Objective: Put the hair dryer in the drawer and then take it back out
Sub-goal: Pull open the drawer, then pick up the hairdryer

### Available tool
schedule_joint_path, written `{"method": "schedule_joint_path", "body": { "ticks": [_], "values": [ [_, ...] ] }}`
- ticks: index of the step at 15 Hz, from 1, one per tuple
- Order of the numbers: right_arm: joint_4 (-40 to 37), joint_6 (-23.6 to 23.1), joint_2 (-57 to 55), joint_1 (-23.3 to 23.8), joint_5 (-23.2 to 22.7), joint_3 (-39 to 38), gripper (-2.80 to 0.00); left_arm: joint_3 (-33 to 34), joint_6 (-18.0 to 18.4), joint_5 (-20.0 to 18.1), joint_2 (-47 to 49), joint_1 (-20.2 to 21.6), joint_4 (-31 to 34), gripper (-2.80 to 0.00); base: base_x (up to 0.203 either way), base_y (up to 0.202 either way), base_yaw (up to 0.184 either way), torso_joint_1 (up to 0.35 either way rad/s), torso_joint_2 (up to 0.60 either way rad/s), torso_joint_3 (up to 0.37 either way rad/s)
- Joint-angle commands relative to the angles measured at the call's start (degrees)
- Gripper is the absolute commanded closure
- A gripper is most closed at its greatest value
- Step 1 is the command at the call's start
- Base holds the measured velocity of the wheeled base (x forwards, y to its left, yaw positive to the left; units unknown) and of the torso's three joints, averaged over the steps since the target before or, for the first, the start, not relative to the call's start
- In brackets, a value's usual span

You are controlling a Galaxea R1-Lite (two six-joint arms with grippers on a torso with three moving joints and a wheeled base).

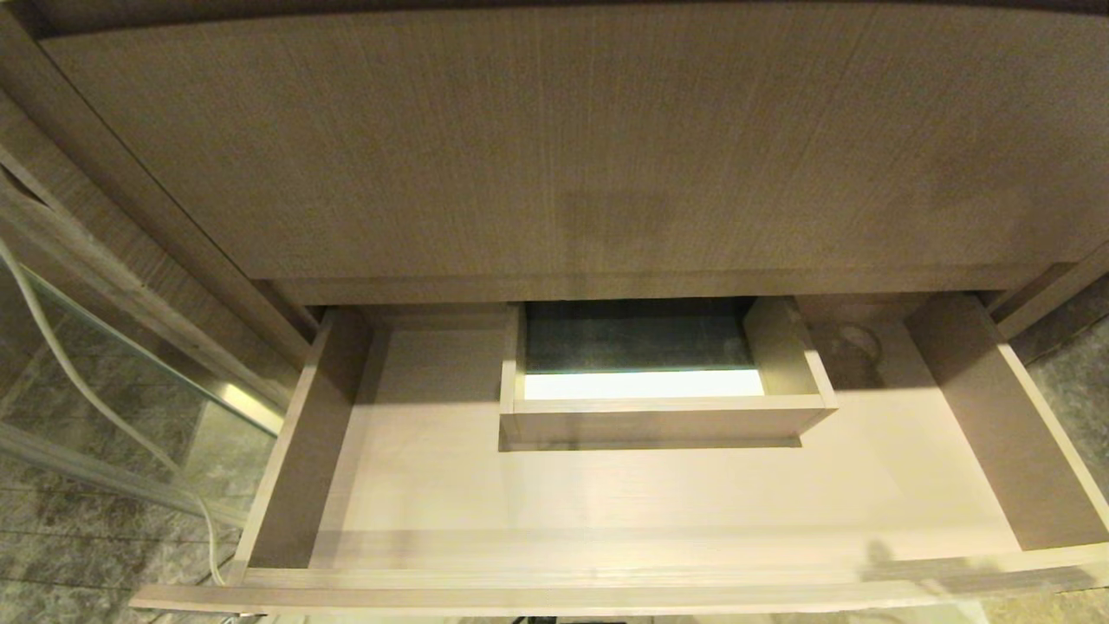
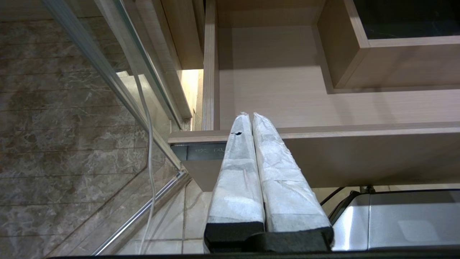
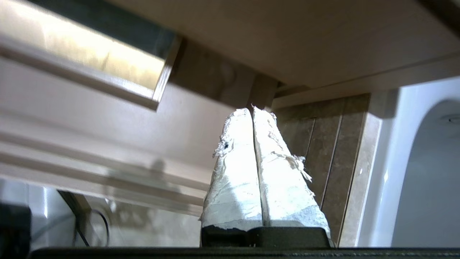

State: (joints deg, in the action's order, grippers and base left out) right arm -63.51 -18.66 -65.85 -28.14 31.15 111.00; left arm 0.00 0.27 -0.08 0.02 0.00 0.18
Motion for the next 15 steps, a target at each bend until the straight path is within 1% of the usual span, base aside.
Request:
{"method": "schedule_joint_path", "body": {
  "ticks": [1,3,5,7,8,10,13,15],
  "values": [
    [0.74,1.36,6.64,0.04,0.28,-0.01,0.00,0.09,0.00,-0.01,0.06,0.00,-0.01,0.00,0.000,0.000,0.000,0.000,0.00,0.000],
    [0.96,1.98,9.93,0.09,0.27,-0.58,0.00,0.00,0.00,-0.01,0.06,0.00,-0.01,0.00,0.000,0.000,0.000,0.000,0.00,0.000],
    [1.39,3.13,10.65,0.76,0.32,-0.58,0.00,0.00,0.00,-0.01,0.06,0.00,-0.01,0.00,0.000,0.000,0.000,0.000,0.00,0.000],
    [0.99,7.02,10.54,4.68,0.25,-1.10,0.00,0.01,0.00,-0.01,0.06,0.00,-0.01,0.00,0.000,0.000,0.000,0.000,0.00,0.000],
    [0.48,9.61,10.73,5.81,0.24,-3.02,0.00,0.03,0.00,-0.01,0.06,0.00,-0.01,0.00,0.000,0.000,0.000,0.000,0.00,0.000],
    [0.07,13.57,12.80,7.73,0.28,-9.81,0.00,0.09,0.00,-0.01,-0.02,0.00,-0.01,0.00,0.000,0.000,0.000,0.000,0.00,0.000],
    [-0.05,18.54,19.16,13.90,-0.64,-22.63,0.00,0.06,0.00,-0.01,-0.02,0.00,-0.01,0.00,0.000,0.000,0.000,0.000,0.00,0.000],
    [0.45,20.65,25.15,17.36,-1.79,-33.05,0.00,0.07,0.00,-0.01,0.06,0.00,-0.01,0.00,0.000,0.000,0.000,0.000,0.00,0.000]
  ]
}}
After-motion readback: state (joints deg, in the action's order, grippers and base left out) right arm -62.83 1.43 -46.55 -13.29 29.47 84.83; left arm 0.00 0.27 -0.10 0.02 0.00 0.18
